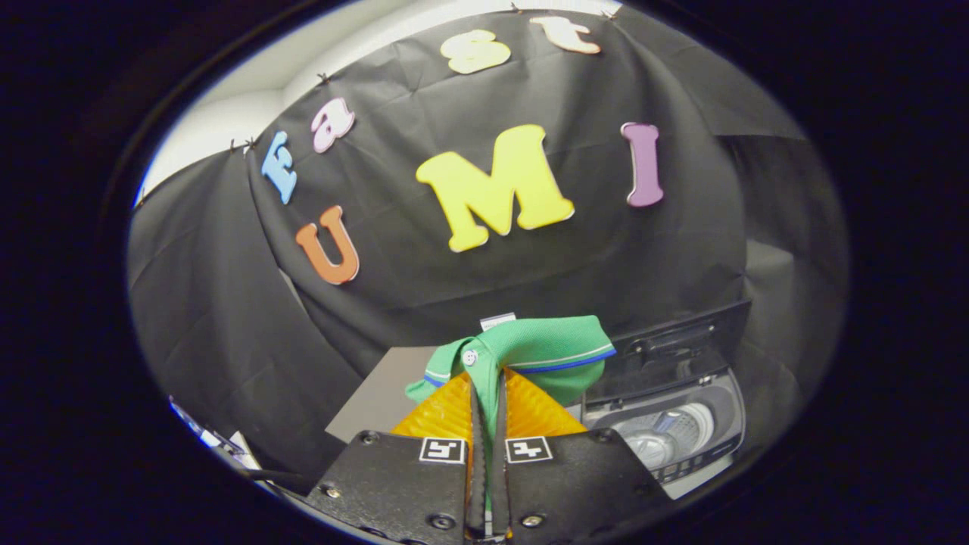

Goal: Put the clothes into the washing machine and then close the washing machine lid.

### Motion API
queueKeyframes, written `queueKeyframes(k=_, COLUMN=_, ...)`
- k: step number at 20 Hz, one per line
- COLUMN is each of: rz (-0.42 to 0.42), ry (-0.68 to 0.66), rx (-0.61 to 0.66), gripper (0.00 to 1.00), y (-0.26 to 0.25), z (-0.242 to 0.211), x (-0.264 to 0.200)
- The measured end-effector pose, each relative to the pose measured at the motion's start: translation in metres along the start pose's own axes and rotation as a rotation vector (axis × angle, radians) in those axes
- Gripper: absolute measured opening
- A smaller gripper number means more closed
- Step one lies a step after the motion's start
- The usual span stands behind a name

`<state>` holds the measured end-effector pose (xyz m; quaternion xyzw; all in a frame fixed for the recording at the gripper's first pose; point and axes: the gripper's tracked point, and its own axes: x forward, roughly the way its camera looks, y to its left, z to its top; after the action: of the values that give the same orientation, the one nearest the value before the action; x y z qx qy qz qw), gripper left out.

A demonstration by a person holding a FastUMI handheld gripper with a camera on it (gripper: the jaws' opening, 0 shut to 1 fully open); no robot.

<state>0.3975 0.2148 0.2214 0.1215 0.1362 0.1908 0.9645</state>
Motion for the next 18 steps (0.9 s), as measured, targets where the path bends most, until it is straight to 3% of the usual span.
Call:
queueKeyframes(k=4, rz=-0.039, ry=-0.071, rx=-0.039, gripper=0.07, y=-0.057, z=0.033, x=-0.026)
queueKeyframes(k=9, rz=-0.08, ry=-0.07, rx=-0.036, gripper=0.07, y=-0.123, z=0.046, x=-0.035)
queueKeyframes(k=18, rz=-0.097, ry=0.051, rx=-0.001, gripper=0.07, y=-0.204, z=-0.002, x=0.005)
